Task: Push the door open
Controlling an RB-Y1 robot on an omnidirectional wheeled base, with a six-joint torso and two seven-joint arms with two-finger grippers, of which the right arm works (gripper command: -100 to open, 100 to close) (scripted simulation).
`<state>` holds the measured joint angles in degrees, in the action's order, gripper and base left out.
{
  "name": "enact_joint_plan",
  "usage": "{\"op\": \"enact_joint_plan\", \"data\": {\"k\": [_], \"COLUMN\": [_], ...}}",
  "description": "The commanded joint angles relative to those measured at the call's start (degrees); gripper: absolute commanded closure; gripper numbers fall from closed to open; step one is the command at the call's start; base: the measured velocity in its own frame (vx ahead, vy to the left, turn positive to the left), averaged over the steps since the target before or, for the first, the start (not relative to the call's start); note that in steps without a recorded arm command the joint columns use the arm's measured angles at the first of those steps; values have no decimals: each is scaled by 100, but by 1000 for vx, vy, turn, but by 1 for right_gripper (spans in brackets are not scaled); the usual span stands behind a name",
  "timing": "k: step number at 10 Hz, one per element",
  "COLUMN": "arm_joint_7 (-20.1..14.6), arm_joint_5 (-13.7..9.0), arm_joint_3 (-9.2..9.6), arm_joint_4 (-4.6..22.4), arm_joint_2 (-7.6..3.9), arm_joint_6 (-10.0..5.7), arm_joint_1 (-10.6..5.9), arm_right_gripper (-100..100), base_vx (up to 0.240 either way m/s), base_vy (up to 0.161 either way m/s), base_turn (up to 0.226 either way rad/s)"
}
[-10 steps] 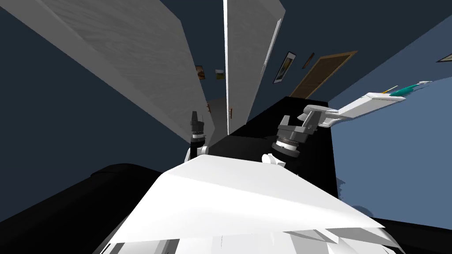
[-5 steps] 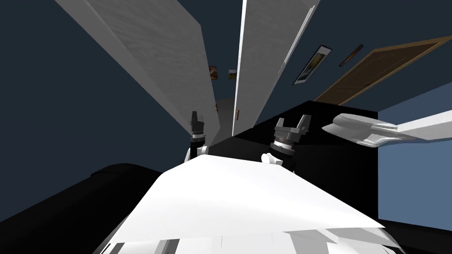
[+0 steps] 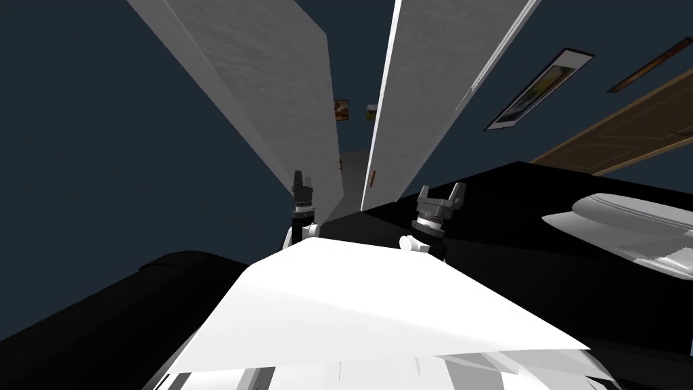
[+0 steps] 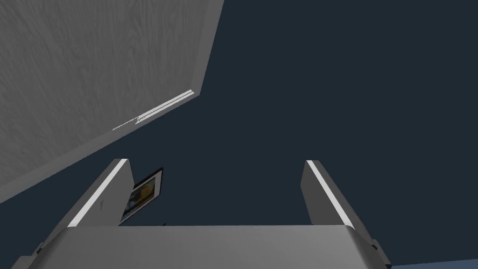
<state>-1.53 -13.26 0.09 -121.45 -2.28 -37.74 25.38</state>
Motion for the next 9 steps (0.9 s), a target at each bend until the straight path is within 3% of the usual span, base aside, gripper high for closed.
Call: {"op": "enact_joint_plan", "data": {"k": [1,5,9], "arm_joint_7": [-218,-595,-914], "arm_joint_5": [-168,-463,-711], "arm_joint_3": [-72,-168,-249], "arm_joint_4": [247,753,1181], "arm_joint_2": [-64,-147,-203], "arm_joint_6": [-53,-200,-325], "arm_joint_1": [-79,-228,-355], "arm_right_gripper": [-100,-100,-100], "base_vx": [85,57,40], "base_vy": [-109,-115,-87], "base_turn": [340,279,207]}}
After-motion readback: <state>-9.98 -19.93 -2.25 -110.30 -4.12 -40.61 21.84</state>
